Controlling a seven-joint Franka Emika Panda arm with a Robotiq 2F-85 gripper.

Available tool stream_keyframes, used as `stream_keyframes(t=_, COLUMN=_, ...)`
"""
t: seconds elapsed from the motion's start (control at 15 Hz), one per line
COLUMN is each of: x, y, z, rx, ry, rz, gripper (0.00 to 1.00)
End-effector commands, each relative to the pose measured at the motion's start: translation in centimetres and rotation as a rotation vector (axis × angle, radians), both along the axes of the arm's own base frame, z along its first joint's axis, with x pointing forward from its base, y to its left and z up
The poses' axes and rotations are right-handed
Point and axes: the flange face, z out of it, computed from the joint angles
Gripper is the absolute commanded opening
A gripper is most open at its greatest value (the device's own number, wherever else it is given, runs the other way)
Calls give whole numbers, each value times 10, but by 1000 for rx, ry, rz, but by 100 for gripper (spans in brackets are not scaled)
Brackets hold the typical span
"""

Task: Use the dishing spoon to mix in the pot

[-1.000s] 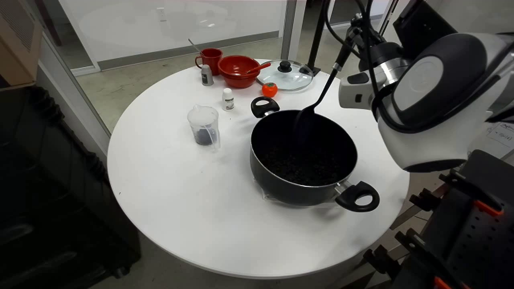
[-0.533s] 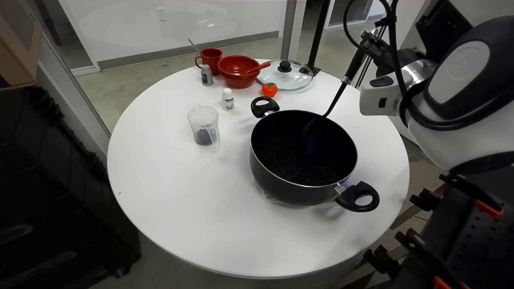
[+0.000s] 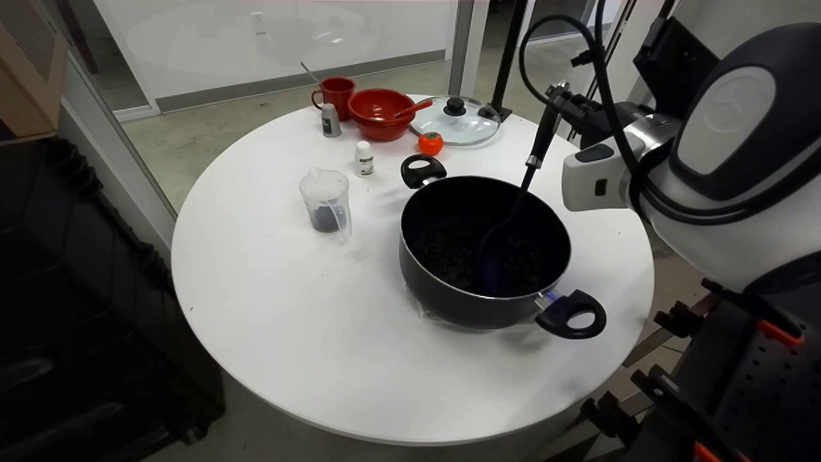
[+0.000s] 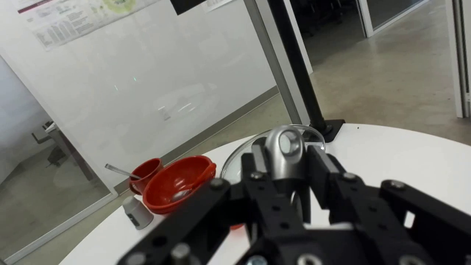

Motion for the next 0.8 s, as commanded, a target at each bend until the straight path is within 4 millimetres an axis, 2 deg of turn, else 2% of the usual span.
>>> stream_keyframes(t=0.0, x=1, y=17, z=3, rx=21, ry=26, rz=43, gripper=8)
stream_keyframes(t=0.4, x=4, y=34, z=9, rx=-15, ry=-1, rz=98, gripper=8)
stream_keyframes(t=0.73, x=10, y=26, z=19, rx=-84, ry=-47, rz=91, gripper=8)
